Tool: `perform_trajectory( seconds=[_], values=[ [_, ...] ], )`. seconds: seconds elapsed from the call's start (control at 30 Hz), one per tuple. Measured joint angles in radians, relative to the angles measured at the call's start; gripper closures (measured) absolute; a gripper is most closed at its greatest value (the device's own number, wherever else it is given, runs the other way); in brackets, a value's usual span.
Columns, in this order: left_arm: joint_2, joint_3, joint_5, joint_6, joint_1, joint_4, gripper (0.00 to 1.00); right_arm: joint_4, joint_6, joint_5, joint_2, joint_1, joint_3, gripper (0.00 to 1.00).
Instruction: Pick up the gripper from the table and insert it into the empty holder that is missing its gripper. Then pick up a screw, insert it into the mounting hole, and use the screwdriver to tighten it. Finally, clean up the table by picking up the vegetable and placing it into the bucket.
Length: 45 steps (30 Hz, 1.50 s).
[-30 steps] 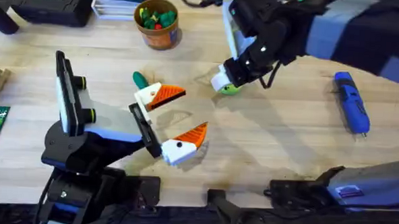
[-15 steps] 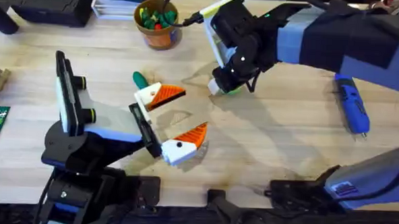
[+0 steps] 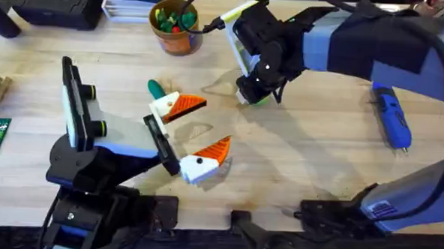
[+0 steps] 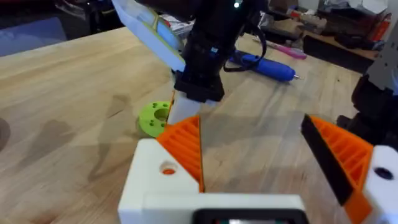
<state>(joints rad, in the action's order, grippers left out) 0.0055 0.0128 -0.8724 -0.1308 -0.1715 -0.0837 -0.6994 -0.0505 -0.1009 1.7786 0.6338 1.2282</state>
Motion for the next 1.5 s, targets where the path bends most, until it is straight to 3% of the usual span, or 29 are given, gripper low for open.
perform_trajectory(
  seconds=[0.17,0.63,0.93,1.17,1.33,1.5],
  values=[
    [0.0,0.0,0.0,0.0,0.0,0.0,0.015,0.002,0.003,-0.011,0.0,0.0,0.001,0.988],
    [0.0,0.0,0.0,0.0,0.0,0.0,0.015,-0.044,0.03,-0.01,0.0,0.0,0.03,0.994],
    [0.0,0.0,0.0,0.0,0.0,0.0,0.015,-0.176,0.034,-0.01,-0.035,0.0,0.214,0.994],
    [0.0,0.0,0.0,0.0,0.0,0.0,0.015,-0.304,0.052,-0.008,-0.041,0.018,0.422,0.994],
    [0.0,0.0,0.0,0.0,0.0,0.0,0.016,-0.318,0.088,0.045,-0.041,0.091,0.581,0.994],
    [0.0,0.0,0.0,0.0,0.0,0.0,0.015,-0.326,0.109,0.129,-0.043,0.222,0.636,0.994]
  ],
)
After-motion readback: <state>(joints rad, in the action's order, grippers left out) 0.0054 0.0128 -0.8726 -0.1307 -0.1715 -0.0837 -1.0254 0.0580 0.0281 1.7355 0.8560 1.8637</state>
